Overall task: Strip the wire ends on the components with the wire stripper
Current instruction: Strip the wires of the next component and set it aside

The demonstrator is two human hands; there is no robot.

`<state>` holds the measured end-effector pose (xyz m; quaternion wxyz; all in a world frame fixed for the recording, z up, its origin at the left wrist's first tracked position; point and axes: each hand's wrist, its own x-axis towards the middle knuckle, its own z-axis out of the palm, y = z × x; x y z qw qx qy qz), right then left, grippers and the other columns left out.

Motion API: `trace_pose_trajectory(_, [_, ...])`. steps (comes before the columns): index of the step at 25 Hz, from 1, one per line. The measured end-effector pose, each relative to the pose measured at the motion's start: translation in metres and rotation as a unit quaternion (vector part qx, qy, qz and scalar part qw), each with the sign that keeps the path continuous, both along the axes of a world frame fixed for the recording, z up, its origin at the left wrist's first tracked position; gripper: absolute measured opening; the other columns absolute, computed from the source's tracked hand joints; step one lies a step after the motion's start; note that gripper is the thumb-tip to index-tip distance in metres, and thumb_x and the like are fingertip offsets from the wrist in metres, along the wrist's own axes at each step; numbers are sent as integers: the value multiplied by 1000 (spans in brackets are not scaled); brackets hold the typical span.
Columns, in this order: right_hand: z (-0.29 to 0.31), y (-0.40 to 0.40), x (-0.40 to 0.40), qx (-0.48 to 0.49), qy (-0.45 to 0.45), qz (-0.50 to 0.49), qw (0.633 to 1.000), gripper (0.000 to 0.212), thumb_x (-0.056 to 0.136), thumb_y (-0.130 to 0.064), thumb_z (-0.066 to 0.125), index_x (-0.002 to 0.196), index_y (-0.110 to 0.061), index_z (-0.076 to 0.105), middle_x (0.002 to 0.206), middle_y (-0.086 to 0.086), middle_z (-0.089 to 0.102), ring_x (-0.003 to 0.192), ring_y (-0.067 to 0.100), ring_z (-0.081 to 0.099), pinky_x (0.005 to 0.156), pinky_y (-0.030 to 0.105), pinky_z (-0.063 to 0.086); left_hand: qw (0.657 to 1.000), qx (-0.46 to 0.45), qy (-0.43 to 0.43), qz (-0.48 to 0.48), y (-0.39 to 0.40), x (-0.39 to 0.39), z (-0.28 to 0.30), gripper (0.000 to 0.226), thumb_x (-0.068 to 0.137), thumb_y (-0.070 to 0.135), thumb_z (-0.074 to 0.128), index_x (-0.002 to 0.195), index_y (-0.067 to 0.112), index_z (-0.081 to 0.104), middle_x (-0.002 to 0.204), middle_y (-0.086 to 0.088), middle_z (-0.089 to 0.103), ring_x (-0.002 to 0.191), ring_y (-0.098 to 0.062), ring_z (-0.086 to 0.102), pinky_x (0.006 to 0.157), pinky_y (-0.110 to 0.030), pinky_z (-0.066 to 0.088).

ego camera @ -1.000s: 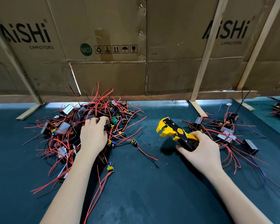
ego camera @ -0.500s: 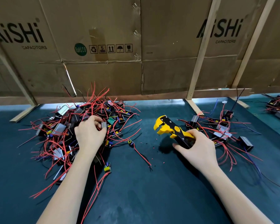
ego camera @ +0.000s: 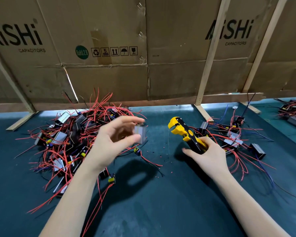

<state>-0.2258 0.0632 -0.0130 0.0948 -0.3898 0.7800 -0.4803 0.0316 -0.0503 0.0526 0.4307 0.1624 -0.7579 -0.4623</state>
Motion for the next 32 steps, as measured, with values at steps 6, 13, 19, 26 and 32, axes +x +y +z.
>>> trace_pose_trajectory(6, [-1, 1, -1, 1, 3, -1, 1000, 36, 64, -44, 86, 90, -31, 65, 87, -16, 68, 89, 11, 62, 76, 27, 41, 904, -164, -395, -9, 15, -21, -27, 45, 75, 17, 75, 112, 22, 51, 79, 9, 61, 77, -10, 57, 77, -31, 47])
trace_pose_trajectory(13, [0, -1, 0, -21, -20, -20, 999, 41, 67, -49, 83, 97, -31, 62, 86, -20, 63, 85, 10, 58, 71, 22, 38, 953, -107, -242, 144, 13, -31, -36, 20, 91, 25, 67, 110, 20, 62, 93, 9, 66, 86, -1, 58, 79, -17, 40])
trace_pose_trajectory(19, [2, 1, -3, -16, -4, -26, 1000, 37, 66, -47, 83, 92, -31, 62, 82, -19, 63, 85, 14, 59, 73, 29, 37, 952, -128, -252, 114, 24, -42, -37, 21, 89, 32, 70, 109, 31, 74, 91, 20, 70, 95, -7, 62, 85, -25, 43])
trace_pose_trajectory(26, [0, 0, -2, -2, 30, -18, 999, 46, 62, -49, 84, 98, -28, 65, 89, -9, 68, 87, 18, 61, 83, 35, 48, 953, -86, -286, 62, 19, -36, -30, 8, 82, 15, 72, 82, 22, 75, 66, 7, 72, 66, -7, 67, 70, -20, 50])
trace_pose_trajectory(32, [0, 0, -2, -2, 38, -19, 999, 44, 61, -50, 83, 94, -29, 63, 86, -11, 67, 82, 16, 60, 76, 31, 44, 957, -60, -282, 29, 16, -29, -29, 11, 82, 26, 76, 76, 22, 69, 66, 15, 66, 60, 0, 57, 63, -12, 42])
